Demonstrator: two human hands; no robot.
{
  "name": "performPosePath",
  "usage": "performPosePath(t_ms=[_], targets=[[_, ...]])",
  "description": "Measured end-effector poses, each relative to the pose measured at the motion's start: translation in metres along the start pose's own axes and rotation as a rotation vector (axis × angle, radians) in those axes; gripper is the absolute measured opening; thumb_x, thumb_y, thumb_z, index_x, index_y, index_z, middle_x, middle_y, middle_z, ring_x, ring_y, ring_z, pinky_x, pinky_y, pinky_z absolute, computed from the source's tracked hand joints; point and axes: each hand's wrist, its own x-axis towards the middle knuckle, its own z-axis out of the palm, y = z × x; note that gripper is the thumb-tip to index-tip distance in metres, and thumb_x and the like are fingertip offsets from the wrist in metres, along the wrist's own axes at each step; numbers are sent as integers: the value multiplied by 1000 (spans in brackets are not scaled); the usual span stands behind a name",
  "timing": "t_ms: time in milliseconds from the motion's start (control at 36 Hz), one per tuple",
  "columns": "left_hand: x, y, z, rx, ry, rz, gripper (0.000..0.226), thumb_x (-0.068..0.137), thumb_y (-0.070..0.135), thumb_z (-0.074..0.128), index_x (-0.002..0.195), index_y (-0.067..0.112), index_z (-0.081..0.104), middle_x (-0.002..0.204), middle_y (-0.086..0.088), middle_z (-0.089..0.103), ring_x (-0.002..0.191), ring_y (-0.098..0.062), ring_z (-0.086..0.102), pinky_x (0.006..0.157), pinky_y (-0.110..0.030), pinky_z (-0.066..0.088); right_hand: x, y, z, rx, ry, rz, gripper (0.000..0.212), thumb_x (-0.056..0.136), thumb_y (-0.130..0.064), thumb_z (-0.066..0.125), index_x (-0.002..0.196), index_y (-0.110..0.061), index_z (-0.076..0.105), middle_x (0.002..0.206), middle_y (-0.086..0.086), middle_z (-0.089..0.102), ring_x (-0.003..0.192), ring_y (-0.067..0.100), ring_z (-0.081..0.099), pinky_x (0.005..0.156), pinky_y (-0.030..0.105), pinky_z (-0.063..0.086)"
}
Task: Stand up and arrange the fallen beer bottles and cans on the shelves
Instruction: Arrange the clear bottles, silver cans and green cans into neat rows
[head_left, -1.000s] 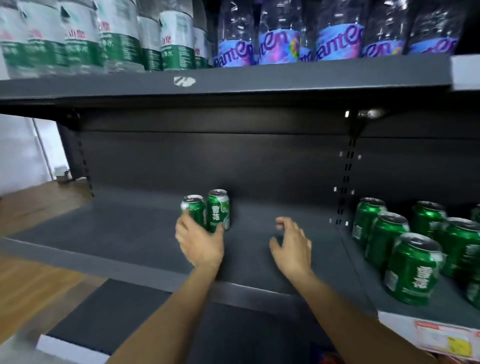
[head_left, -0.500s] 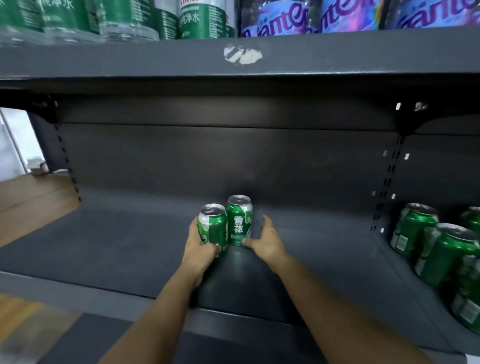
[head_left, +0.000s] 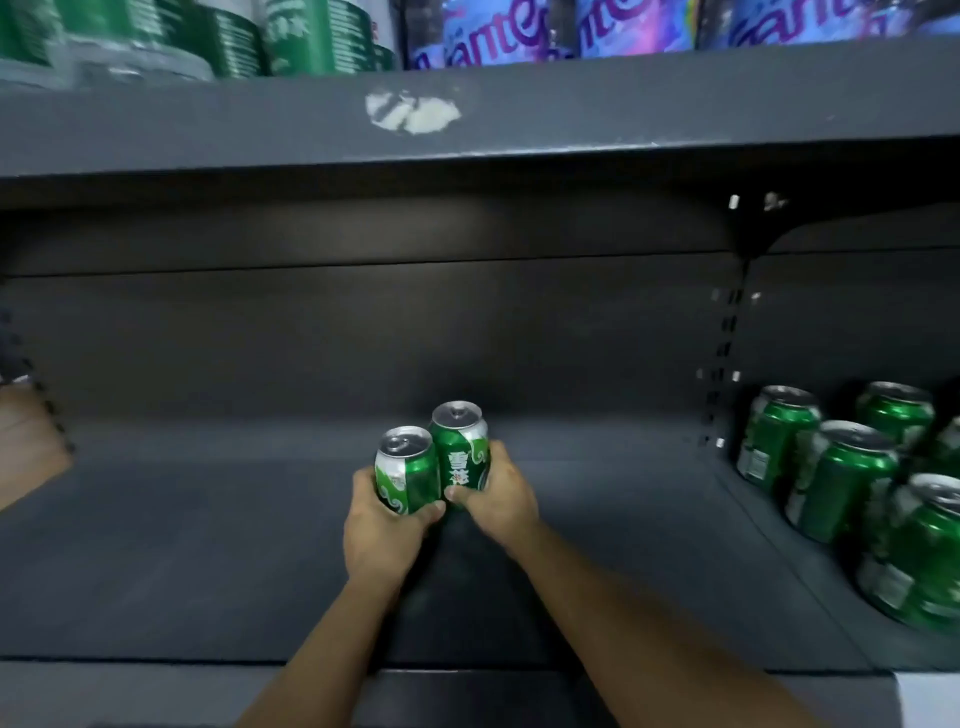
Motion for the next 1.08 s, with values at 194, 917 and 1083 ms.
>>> performPosePath(t_ms=[194,917,1083], targets=[[-23,27,60,-55,-122,55,60,63,17,88,106,30,48,91,10,64,90,-21,64,85,-46,54,-14,41,-90,-35,150,97,54,79,-31,76,122,-21,45,121,-1,63,113,24,58,92,36,46],[-82,67,181,-81,-266,58,59,55,18,88,101,29,53,93,10,67,89,-16,65,84,-45,55,18,124,-192,-101,141,185,53,83,-28,74,127,-22,45,123,1,63,114,26,58,93,34,46],[-76,62,183,-105,-322,101,58,61,10,87,100,34,52,95,11,66,90,-13,64,84,-46,55,25,123,-185,-50,69,178,57,82,-22,73,129,-23,43,123,1,61,115,24,56,100,42,44]])
